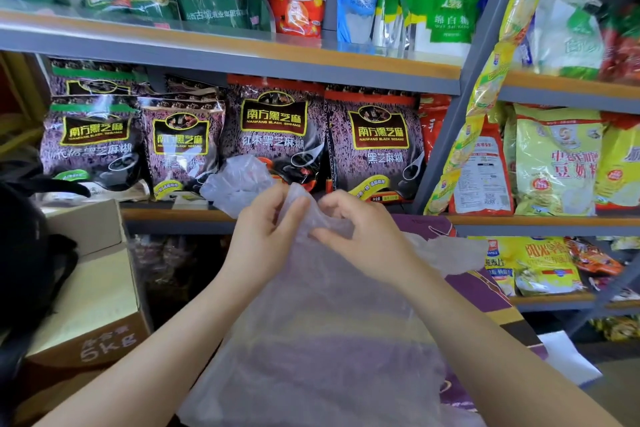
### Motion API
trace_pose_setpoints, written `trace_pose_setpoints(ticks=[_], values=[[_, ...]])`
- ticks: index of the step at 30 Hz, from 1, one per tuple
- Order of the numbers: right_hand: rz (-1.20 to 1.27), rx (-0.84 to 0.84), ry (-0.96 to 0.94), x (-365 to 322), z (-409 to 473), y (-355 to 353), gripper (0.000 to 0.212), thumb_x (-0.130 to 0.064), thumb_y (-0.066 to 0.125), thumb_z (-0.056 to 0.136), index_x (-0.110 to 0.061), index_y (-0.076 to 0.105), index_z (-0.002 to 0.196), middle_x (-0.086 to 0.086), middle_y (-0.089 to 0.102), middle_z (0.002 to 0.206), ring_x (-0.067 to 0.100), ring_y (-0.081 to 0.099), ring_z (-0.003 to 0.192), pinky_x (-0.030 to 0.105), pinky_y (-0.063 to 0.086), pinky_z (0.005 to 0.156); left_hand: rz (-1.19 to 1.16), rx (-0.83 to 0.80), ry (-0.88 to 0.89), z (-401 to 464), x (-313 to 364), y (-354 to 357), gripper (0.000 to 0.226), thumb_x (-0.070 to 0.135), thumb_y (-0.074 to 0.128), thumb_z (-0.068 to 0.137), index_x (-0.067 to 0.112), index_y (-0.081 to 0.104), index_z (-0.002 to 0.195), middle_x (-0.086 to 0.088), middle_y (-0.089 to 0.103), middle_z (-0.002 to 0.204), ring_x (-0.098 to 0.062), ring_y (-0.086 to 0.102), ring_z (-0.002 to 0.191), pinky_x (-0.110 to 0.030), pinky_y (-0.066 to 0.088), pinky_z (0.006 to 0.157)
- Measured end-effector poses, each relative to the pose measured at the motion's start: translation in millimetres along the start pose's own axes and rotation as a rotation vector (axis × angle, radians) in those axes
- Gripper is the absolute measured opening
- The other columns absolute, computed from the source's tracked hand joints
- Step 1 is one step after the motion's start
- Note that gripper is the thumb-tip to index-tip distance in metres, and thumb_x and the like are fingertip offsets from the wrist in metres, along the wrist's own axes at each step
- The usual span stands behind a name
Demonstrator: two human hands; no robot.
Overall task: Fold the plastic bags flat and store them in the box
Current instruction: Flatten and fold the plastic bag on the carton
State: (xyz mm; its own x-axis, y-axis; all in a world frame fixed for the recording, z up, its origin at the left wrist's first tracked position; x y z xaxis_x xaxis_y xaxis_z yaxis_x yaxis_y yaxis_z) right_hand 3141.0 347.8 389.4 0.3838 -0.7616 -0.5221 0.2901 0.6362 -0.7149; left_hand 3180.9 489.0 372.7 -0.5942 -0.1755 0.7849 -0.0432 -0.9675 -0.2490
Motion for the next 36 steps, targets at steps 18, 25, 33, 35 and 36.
trace_pose_setpoints(ticks=[18, 25, 33, 35, 36], values=[[-0.250, -0.370, 0.301, 101.3, -49.7, -21.3, 0.011, -0.025, 0.049, 0.095, -0.023, 0.054, 0.086, -0.014, 0.057, 0.074, 0.002, 0.053, 0.069, 0.015, 0.037, 0.059, 0.131, 0.190, -0.427, 5.2, -69.8, -11.9, 0.023, 0.019, 0.060, 0.088, 0.011, 0.047, 0.105, 0.000, 0.054, 0.075, -0.028, 0.055, 0.082, -0.034, 0.036, 0.063], [-0.166, -0.362, 0.300, 106.9, -60.3, -22.4, 0.023, -0.043, 0.038, 0.095, -0.028, 0.056, 0.097, -0.015, 0.061, 0.089, 0.007, 0.057, 0.083, 0.037, 0.046, 0.077, 0.658, -0.330, 0.405, -0.3, -33.4, 58.5, 0.034, 0.022, 0.040, 0.080, 0.007, 0.064, 0.098, -0.014, 0.066, 0.097, -0.034, 0.062, 0.087, -0.041, 0.053, 0.073], [-0.256, -0.325, 0.190, 137.7, -88.5, -76.0, 0.022, -0.021, 0.044, 0.082, -0.018, 0.065, 0.090, -0.009, 0.060, 0.086, 0.008, 0.053, 0.084, 0.031, 0.040, 0.070, 0.787, -0.688, 0.350, -9.2, -36.1, 110.5, 0.061, 0.060, 0.021, 0.085, 0.014, 0.061, 0.091, -0.002, 0.064, 0.095, -0.022, 0.059, 0.090, -0.034, 0.048, 0.069], [-0.094, -0.366, 0.263, 150.7, -101.0, -82.0, 0.023, -0.026, 0.045, 0.075, -0.021, 0.064, 0.088, -0.004, 0.062, 0.091, 0.014, 0.056, 0.090, 0.033, 0.044, 0.073, 0.684, -0.630, 0.423, -13.5, -39.0, 108.2, 0.067, 0.064, 0.019, 0.082, 0.012, 0.061, 0.080, -0.003, 0.063, 0.082, -0.024, 0.060, 0.078, -0.032, 0.047, 0.061], [0.010, -0.379, 0.299, 154.6, -105.7, -84.1, 0.024, -0.030, 0.047, 0.073, -0.021, 0.062, 0.090, -0.003, 0.061, 0.095, 0.015, 0.056, 0.093, 0.031, 0.044, 0.075, 0.649, -0.598, 0.462, -14.4, -42.5, 106.0, 0.066, 0.064, 0.022, 0.085, 0.012, 0.061, 0.076, -0.003, 0.061, 0.077, -0.024, 0.059, 0.072, -0.031, 0.047, 0.057]])
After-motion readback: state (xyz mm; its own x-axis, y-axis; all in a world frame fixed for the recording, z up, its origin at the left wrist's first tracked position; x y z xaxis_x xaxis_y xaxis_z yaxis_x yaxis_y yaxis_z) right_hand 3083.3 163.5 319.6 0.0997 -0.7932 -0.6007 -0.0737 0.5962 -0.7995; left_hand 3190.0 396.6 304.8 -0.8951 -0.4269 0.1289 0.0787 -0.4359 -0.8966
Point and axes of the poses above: each hand's wrist, its own z-axis towards the middle knuckle, its own y-axis out of the palm, x = y × z, the point moved 3 cm from there along z, towards the middle knuckle
